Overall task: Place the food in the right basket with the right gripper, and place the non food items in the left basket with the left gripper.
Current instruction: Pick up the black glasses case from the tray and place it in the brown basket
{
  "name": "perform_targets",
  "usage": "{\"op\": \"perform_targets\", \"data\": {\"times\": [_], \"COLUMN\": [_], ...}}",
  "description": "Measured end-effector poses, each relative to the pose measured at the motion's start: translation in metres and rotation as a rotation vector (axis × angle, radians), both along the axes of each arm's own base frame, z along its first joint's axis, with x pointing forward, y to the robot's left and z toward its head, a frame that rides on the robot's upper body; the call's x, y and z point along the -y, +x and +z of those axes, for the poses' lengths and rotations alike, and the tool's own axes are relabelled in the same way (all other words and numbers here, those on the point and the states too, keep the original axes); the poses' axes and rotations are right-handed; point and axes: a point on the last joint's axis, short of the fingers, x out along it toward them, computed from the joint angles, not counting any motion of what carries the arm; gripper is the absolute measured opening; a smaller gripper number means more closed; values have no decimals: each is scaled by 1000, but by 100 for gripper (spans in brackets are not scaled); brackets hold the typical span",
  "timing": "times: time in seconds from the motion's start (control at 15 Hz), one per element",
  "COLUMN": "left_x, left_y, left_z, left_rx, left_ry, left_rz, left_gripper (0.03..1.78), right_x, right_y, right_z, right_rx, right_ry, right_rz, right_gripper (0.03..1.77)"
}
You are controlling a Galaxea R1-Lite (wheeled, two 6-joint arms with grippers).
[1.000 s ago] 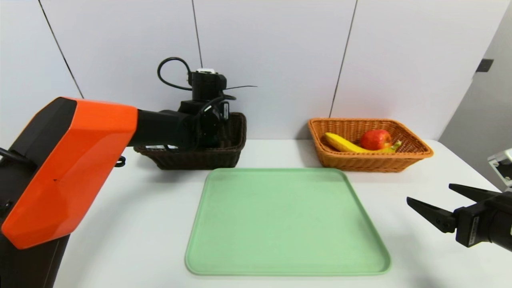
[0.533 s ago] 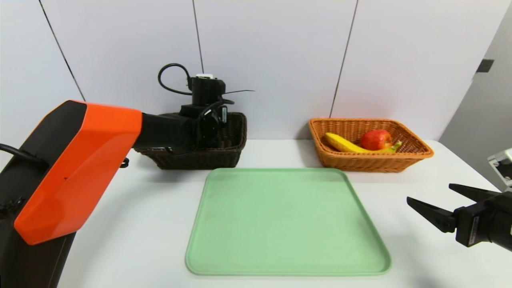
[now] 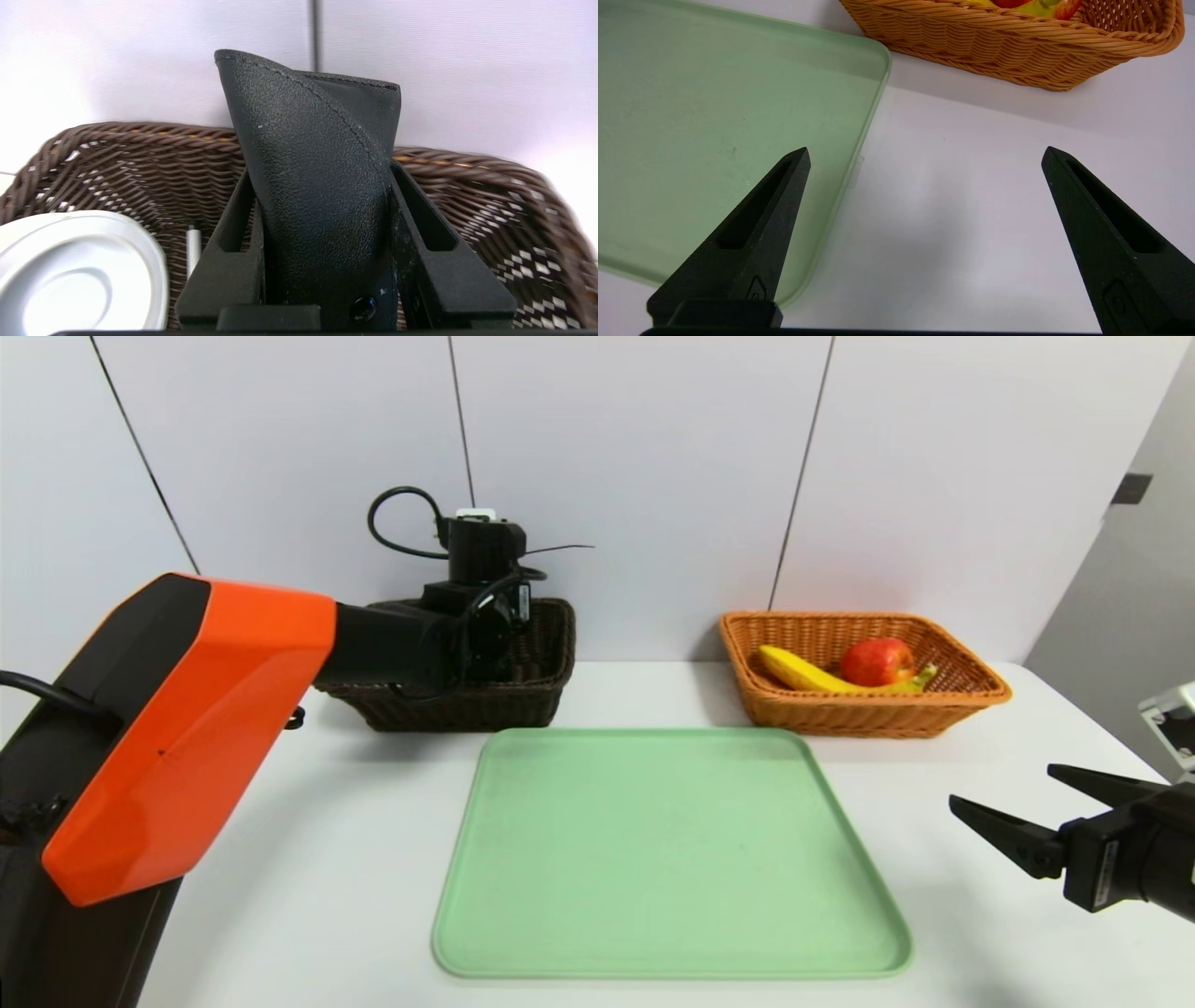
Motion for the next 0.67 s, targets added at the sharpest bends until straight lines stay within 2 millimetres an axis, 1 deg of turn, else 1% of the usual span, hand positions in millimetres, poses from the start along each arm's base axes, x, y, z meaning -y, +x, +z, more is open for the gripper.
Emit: {"op": "perform_targets", "data": {"times": [0.53,0.67], "left_x": [-2,0], "left_y": [0,-1], "left_z": [-1,0], "left_rx": [-17,-8], "left_ry": [11,4], "left_rz": [1,-1], "left_gripper": [76,98], "right_x": [0,0], "right_y": [0,0], "right_z": [0,0], "right_rx": [0,0], "right_ry": [0,0], "right_rz": [-1,-1], "right_gripper": [171,171]}}
